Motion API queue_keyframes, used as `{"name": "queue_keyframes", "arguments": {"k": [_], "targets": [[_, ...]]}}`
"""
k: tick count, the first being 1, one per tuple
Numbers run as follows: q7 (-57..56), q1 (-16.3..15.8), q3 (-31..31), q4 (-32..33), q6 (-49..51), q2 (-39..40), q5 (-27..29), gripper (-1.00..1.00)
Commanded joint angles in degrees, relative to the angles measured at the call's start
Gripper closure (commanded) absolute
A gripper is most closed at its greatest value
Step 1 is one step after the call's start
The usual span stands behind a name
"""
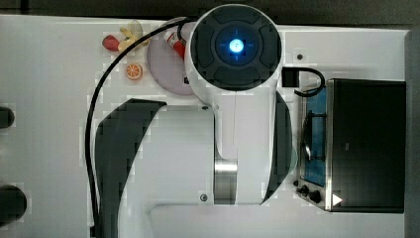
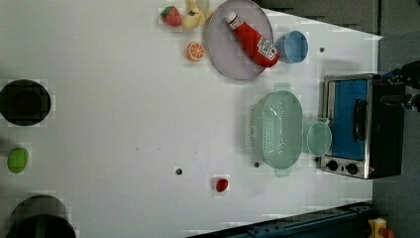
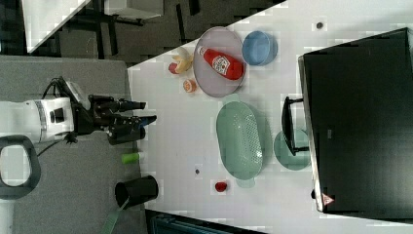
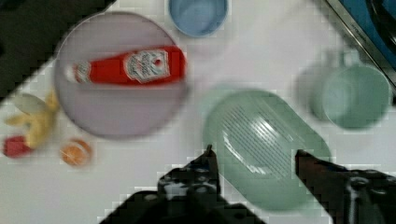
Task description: Drag strainer right to left.
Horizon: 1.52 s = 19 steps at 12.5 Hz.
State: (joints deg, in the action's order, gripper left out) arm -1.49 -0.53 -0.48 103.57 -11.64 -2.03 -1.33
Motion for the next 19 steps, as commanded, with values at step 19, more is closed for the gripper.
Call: {"name": "queue_keyframes", "arguments": {"k": [19], "targets": [[38.37,1.72,-0.59,35.03,-42.06,9.08,-1.62,-1.0]]}}
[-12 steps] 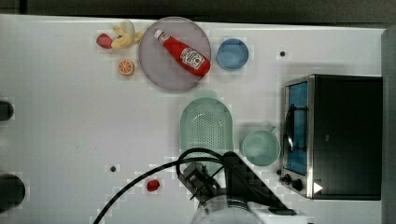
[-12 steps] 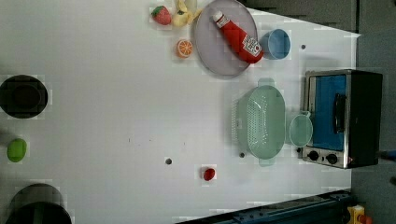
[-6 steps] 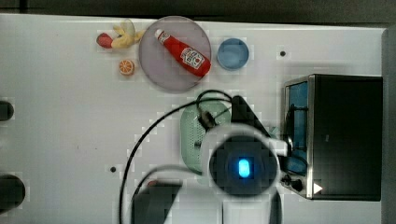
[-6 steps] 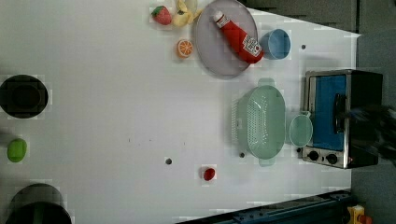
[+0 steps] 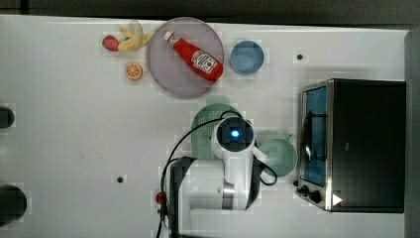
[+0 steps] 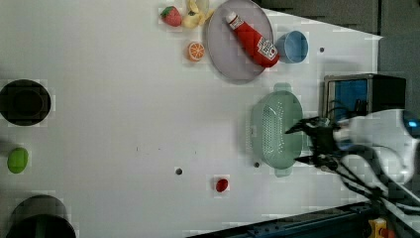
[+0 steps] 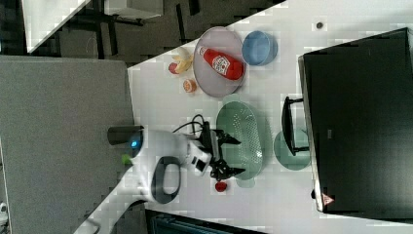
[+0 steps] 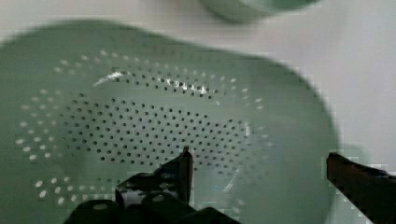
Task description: Drag strainer right to left.
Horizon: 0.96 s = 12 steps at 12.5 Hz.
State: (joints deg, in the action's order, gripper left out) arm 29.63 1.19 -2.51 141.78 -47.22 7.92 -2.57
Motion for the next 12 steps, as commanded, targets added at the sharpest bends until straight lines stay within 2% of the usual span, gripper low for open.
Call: {"name": "queue_keyframes", "arguments": {"k": [1,6,9,12], "targets": [[8.52,-0.05,1.7,-3.18,-8.77,1.51,-0.3,-1.0],[11.34,-1.01,2.62,-3.27,-14.96,10.0,-0.13,-1.0],[16.94,-2.01,3.72,-3.33,-16.74,12.21,0.19,-1.0],[17.84,-2.84,4.78,-3.41,-17.13,12.69,0.21,-1.0]]}}
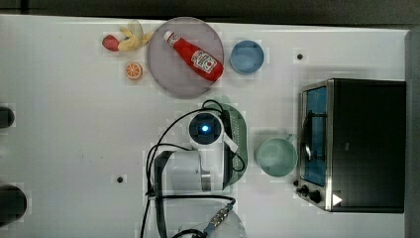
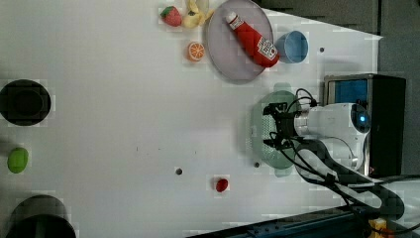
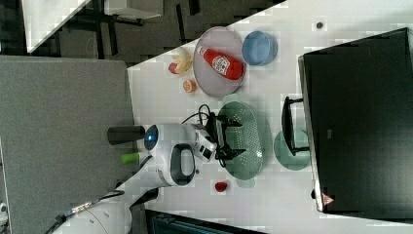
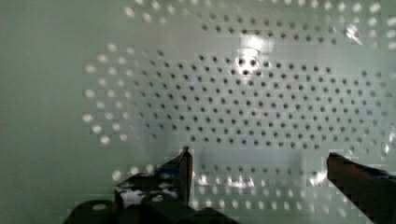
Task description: Drag strainer right to left.
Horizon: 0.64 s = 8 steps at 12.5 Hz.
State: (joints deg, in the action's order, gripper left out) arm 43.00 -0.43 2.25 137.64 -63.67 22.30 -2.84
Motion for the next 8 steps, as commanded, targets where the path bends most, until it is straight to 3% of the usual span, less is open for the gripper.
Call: {"name": "queue_keyframes", "arguments": {"k": [1,4,8], "targets": [[4.57,-1.37,0.21,0.73,-0.64,-1.58,0.48,-1.0],[4.62,-2.33,0.65,0.62,-0.5,-1.23,0.88,-1.0],[4.61,-4.36,3.13,0.23,-0.22,-0.58,7.33,-1.0]]}}
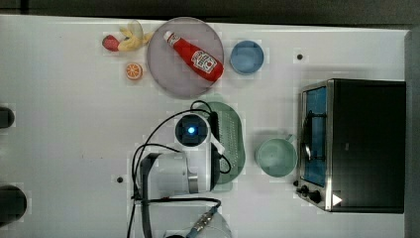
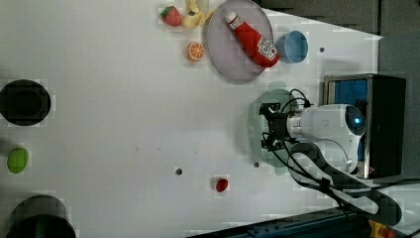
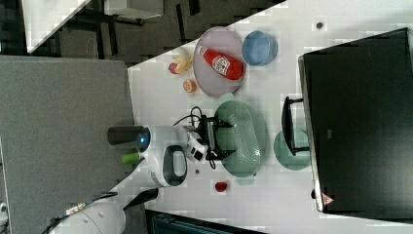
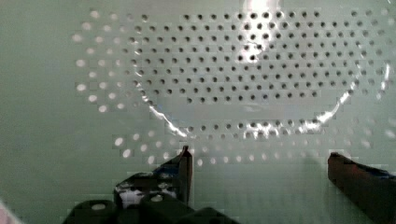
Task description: Drag strainer right to left.
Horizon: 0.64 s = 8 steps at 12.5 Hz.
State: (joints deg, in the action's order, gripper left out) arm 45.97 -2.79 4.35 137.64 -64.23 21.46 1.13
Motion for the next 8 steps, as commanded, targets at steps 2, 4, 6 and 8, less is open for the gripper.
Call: {"name": "queue_keyframes", "arguments": {"k": [2,4,6,8], "targets": [[1.65,-3.32,2.29,0.02,0.47,0.3,5.92,-1.0],[1.91,-5.01,3.73,-0.67,0.59,0.47,7.89,-1.0],[6.54,-7.17,4.63,-1.53,1.37,0.6,8.39,-1.0],[12.35,-9.71,5.24,-2.52,1.38,0.78,8.39,-1.0]]}}
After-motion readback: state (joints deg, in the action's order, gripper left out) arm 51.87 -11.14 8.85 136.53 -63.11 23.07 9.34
